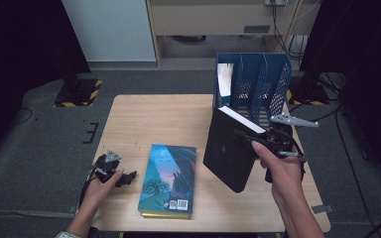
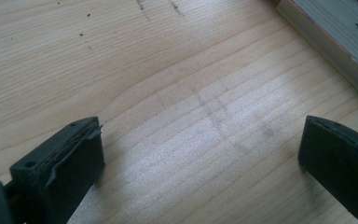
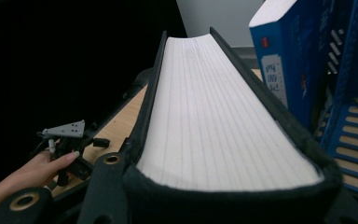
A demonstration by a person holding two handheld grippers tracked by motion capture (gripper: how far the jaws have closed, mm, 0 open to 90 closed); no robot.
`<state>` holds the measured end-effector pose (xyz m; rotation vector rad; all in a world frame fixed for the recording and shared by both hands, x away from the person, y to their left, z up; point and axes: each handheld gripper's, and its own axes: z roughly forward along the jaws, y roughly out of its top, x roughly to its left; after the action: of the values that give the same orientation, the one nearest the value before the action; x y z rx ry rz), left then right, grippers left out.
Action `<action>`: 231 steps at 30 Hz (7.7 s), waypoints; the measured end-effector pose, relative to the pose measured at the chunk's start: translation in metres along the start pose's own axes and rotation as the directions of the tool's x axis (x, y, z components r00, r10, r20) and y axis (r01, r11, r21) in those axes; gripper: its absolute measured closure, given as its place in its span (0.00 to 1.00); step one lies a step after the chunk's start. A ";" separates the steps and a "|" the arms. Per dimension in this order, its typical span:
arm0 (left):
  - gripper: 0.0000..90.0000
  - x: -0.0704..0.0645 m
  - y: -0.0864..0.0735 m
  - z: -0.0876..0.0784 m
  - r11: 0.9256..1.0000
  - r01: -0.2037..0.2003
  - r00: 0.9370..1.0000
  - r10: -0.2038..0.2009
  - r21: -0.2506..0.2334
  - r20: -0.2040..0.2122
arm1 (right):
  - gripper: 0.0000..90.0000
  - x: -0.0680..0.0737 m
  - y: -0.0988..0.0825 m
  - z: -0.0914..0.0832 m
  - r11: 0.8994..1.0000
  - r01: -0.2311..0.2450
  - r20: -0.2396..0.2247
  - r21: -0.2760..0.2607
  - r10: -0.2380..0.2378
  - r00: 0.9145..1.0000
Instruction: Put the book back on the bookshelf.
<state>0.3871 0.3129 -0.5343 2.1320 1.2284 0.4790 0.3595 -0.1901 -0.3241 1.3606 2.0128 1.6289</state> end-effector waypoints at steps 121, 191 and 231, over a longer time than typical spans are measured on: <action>0.00 -0.002 0.001 0.004 1.000 -0.011 1.000 0.011 -0.024 0.013 | 0.59 -0.161 0.092 0.022 0.993 -0.066 0.503 -0.101 0.108 0.858; 0.00 -0.004 0.003 0.005 1.000 -0.023 0.999 0.024 -0.021 0.022 | 0.59 -0.185 0.057 0.077 0.993 -0.072 0.565 -0.099 0.115 0.817; 0.00 -0.004 0.003 0.005 0.999 -0.025 0.999 0.026 -0.021 0.023 | 0.59 -0.192 0.053 0.085 0.992 -0.082 0.578 -0.091 0.120 0.807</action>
<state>0.3900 0.3071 -0.5361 2.1321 1.1793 0.4744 0.5481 -0.2812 -0.3792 1.7065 1.5294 1.0940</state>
